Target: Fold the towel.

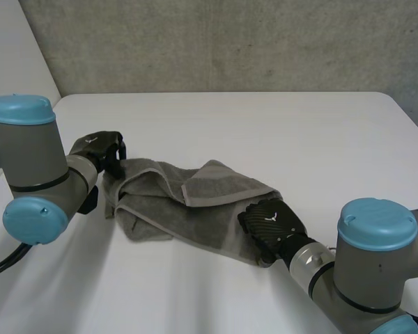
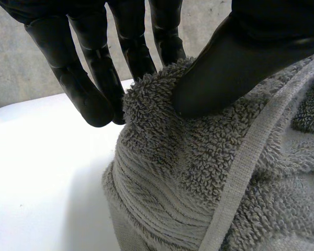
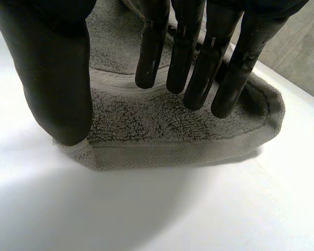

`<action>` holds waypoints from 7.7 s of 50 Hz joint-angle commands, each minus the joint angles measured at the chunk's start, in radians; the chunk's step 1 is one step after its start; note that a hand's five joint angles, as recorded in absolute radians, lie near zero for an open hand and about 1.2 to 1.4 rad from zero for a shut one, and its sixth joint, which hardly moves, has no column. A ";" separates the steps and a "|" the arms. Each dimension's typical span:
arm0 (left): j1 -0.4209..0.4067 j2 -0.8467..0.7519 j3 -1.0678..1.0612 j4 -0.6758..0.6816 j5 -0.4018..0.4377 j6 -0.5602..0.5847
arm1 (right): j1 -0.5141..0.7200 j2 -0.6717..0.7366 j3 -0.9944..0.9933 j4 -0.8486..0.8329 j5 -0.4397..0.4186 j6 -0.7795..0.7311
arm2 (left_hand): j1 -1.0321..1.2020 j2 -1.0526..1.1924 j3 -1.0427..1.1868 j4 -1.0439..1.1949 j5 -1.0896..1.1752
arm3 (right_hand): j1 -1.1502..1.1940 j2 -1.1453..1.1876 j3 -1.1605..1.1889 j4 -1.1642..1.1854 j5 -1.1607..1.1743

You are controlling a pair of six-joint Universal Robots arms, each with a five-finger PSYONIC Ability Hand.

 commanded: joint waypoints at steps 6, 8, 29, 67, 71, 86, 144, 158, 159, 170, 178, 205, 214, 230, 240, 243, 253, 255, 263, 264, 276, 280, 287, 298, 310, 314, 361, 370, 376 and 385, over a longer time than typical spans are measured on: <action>-0.002 -0.005 0.000 0.000 0.000 0.001 | 0.001 0.014 -0.004 0.010 0.001 -0.012 | -0.023 -0.053 -0.149 -0.119 -0.252 | -0.117 -0.116 -0.121 -0.122 -0.110; -0.003 -0.005 0.000 0.000 0.000 0.001 | -0.003 0.008 -0.002 0.016 0.009 -0.021 | -0.023 -0.053 -0.149 -0.119 -0.252 | -0.155 -0.154 -0.159 -0.160 -0.148; -0.012 -0.004 -0.008 0.003 0.000 0.001 | -0.012 -0.053 0.059 0.025 0.001 -0.030 | -0.023 -0.053 -0.149 -0.119 -0.252 | -0.219 -0.219 -0.224 -0.224 -0.213; -0.014 -0.012 -0.014 0.005 0.000 0.001 | 0.009 0.010 0.017 -0.087 0.012 -0.032 | -0.023 -0.053 -0.149 -0.119 -0.252 | -0.005 -0.005 -0.009 -0.010 0.001; -0.014 -0.012 -0.014 0.005 0.000 0.001 | 0.008 0.010 0.021 -0.105 0.012 -0.023 | -0.023 -0.053 -0.149 -0.119 -0.252 | 0.319 0.320 0.315 0.314 0.326; -0.014 0.008 -0.013 0.002 0.001 -0.007 | -0.011 -0.033 0.024 -0.111 0.014 -0.006 | -0.023 -0.053 -0.149 -0.119 -0.252 | 0.722 0.722 0.718 0.717 0.729; -0.019 -0.005 -0.030 0.011 0.005 -0.009 | -0.008 0.034 0.019 -0.131 -0.003 -0.021 | -0.023 -0.053 -0.149 -0.119 -0.252 | 0.030 0.031 0.026 0.025 0.037; -0.022 -0.007 -0.030 0.013 0.005 -0.009 | -0.006 0.040 0.011 -0.151 -0.002 -0.021 | -0.023 -0.053 -0.149 -0.119 -0.252 | 0.077 0.077 0.073 0.072 0.084; -0.022 -0.007 -0.030 0.011 0.005 -0.009 | -0.006 0.040 0.011 -0.151 -0.002 -0.021 | -0.023 -0.053 -0.149 -0.119 -0.252 | 0.109 0.110 0.105 0.104 0.116; -0.023 -0.008 -0.030 0.011 0.005 -0.009 | -0.018 0.039 0.005 -0.154 -0.014 -0.004 | -0.023 -0.053 -0.149 -0.119 -0.252 | 0.722 0.722 0.718 0.717 0.729; -0.031 0.019 -0.027 -0.001 0.006 -0.009 | -0.026 -0.001 -0.010 -0.127 -0.013 0.036 | -0.023 -0.053 -0.149 -0.119 -0.252 | 0.722 0.722 0.718 0.717 0.729; -0.045 0.038 -0.042 0.010 0.008 -0.007 | -0.054 0.000 0.013 -0.007 -0.020 0.057 | -0.023 -0.053 -0.149 -0.119 -0.252 | -0.190 -0.189 -0.194 -0.195 -0.183; -0.045 0.022 -0.043 0.010 0.008 -0.007 | -0.034 0.031 -0.006 -0.018 -0.022 0.057 | -0.023 -0.053 -0.149 -0.119 -0.252 | -0.175 -0.175 -0.179 -0.180 -0.169; -0.046 0.011 -0.043 0.011 0.009 -0.007 | -0.028 0.066 -0.016 -0.090 -0.019 0.056 | -0.023 -0.053 -0.149 -0.119 -0.252 | -0.034 -0.034 -0.039 -0.039 -0.028; -0.046 0.010 -0.043 0.011 0.008 -0.007 | -0.031 0.072 -0.033 -0.105 -0.016 0.056 | -0.023 -0.053 -0.149 -0.119 -0.252 | -0.026 -0.025 -0.030 -0.031 -0.019; -0.048 0.008 -0.043 0.011 0.009 -0.007 | -0.037 0.072 -0.038 -0.107 -0.016 0.056 | -0.023 -0.053 -0.149 -0.119 -0.252 | -0.026 -0.025 -0.030 -0.031 -0.019; -0.055 0.007 -0.043 0.011 0.008 -0.007 | -0.041 0.072 -0.041 -0.108 -0.014 0.056 | -0.023 -0.053 -0.149 -0.119 -0.252 | -0.023 -0.022 -0.027 -0.028 -0.016; -0.055 0.007 -0.043 0.011 0.008 -0.007 | -0.041 0.074 -0.041 -0.110 -0.014 0.056 | -0.023 -0.053 -0.149 -0.119 -0.252 | -0.008 -0.008 -0.012 -0.013 -0.001; -0.057 0.005 -0.043 0.011 0.008 -0.007 | -0.034 0.089 -0.038 -0.121 -0.013 0.056 | -0.023 -0.053 -0.149 -0.119 -0.252 | 0.136 0.136 0.132 0.131 0.143; -0.057 0.004 -0.043 0.011 0.008 -0.007 | -0.032 0.098 -0.039 -0.121 -0.013 0.056 | -0.023 -0.053 -0.149 -0.119 -0.252 | 0.136 0.136 0.132 0.131 0.143; -0.057 0.004 -0.043 0.011 0.009 -0.007 | -0.031 0.109 -0.041 -0.119 -0.019 0.054 | -0.023 -0.053 -0.149 -0.119 -0.252 | 0.306 0.307 0.302 0.301 0.313; -0.057 0.005 -0.043 0.011 0.008 -0.007 | -0.040 0.106 -0.038 -0.122 -0.014 0.057 | -0.023 -0.053 -0.149 -0.119 -0.252 | 0.722 0.722 0.718 0.717 0.729; -0.057 0.018 -0.045 0.006 0.008 -0.007 | -0.049 0.033 -0.024 -0.127 -0.017 0.059 | -0.023 -0.053 -0.149 -0.119 -0.252 | 0.722 0.722 0.718 0.717 0.729; -0.088 0.102 -0.056 -0.026 0.006 -0.007 | -0.118 -0.211 -0.024 -0.069 -0.020 0.141 | -0.023 -0.053 -0.149 -0.119 -0.252 | 0.722 0.722 0.718 0.717 0.729; 0.007 0.358 -0.094 -0.250 0.122 -0.088 | -0.411 -0.431 -0.237 0.384 -0.244 0.149 | -0.023 -0.053 -0.149 -0.119 -0.252 | 0.722 0.722 0.718 0.717 0.729; 0.089 0.367 -0.093 -0.248 0.176 -0.114 | -0.455 -0.417 -0.255 0.389 -0.256 0.149 | -0.023 -0.053 -0.149 -0.119 -0.252 | 0.722 0.722 0.718 0.717 0.729; 0.067 0.036 0.012 -0.037 0.129 -0.151 | -0.456 -0.089 -0.154 0.048 0.021 0.080 | -1.235 -1.265 -1.361 -1.331 -1.464 | 0.722 0.722 0.718 0.717 0.729; 0.040 0.235 -0.353 0.031 0.242 0.082 | -0.456 -0.089 -0.142 0.047 0.020 0.077 | -1.165 -1.195 -1.291 -1.260 -1.394 | 0.722 0.722 0.718 0.717 0.729; -0.036 0.202 -0.419 0.128 0.239 0.209 | -0.440 -0.089 -0.136 0.047 0.020 0.072 | -1.150 -1.180 -1.276 -1.246 -1.379 | 0.722 0.722 0.718 0.717 0.729; -0.081 0.059 -0.367 0.226 0.198 0.202 | -0.417 -0.089 -0.108 0.030 0.020 0.045 | -0.995 -1.025 -1.121 -1.091 -1.224 | 0.722 0.722 0.718 0.717 0.729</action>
